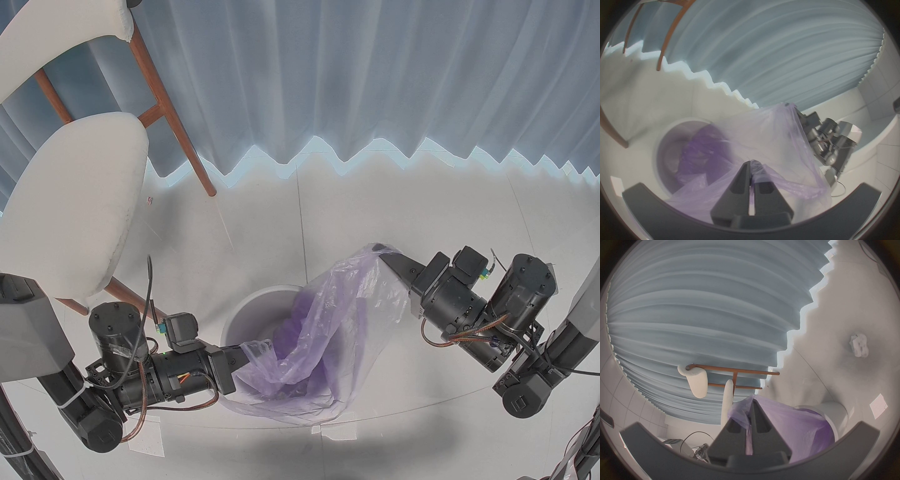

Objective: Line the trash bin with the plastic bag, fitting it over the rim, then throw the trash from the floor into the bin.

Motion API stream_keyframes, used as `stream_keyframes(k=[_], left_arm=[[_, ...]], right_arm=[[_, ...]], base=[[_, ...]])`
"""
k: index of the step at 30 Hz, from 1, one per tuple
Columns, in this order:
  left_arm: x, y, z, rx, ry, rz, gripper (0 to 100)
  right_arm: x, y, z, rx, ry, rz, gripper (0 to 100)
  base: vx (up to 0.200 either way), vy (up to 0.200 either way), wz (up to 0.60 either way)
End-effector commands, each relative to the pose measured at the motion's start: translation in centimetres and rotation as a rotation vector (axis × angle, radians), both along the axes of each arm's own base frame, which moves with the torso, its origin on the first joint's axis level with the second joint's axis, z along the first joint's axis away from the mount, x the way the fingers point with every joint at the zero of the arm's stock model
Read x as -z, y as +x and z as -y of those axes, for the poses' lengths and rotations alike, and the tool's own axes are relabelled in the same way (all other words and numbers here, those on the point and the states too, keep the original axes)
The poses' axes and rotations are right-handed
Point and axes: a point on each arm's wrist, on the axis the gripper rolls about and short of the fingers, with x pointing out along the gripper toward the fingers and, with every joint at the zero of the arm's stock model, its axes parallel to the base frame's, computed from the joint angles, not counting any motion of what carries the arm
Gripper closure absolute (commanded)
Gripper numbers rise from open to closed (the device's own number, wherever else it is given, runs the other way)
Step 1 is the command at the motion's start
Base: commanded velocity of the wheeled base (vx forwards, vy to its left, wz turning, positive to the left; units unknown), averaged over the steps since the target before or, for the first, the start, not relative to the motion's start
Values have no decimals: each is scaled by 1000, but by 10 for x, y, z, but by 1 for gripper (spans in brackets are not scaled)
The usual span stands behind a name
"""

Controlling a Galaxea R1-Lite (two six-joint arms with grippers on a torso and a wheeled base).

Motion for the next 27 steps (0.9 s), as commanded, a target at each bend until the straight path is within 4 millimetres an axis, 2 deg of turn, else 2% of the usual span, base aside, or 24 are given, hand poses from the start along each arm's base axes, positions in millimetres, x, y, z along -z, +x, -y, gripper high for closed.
stream_keyframes(k=[1, 7, 13, 22, 27], left_arm=[[-5, 11, 1, -105, 20, 0, 100], [-6, 20, 3, -193, 43, -12, 100], [-1, 42, -1, -297, 50, -8, 100], [28, 71, -4, -413, 93, -48, 100], [27, 78, -12, -439, 86, -44, 100]], right_arm=[[14, 10, -4, 12, -13, -21, 100], [18, 31, 4, 70, -11, -19, 100], [36, 69, 15, 225, -2, -35, 100], [59, 80, 13, 237, -29, -78, 100], [62, 79, 9, 226, -36, -87, 100]], base=[[0, 0, 0], [0, 0, 0], [0, 0, 0], [0, 0, 0], [0, 0, 0]])
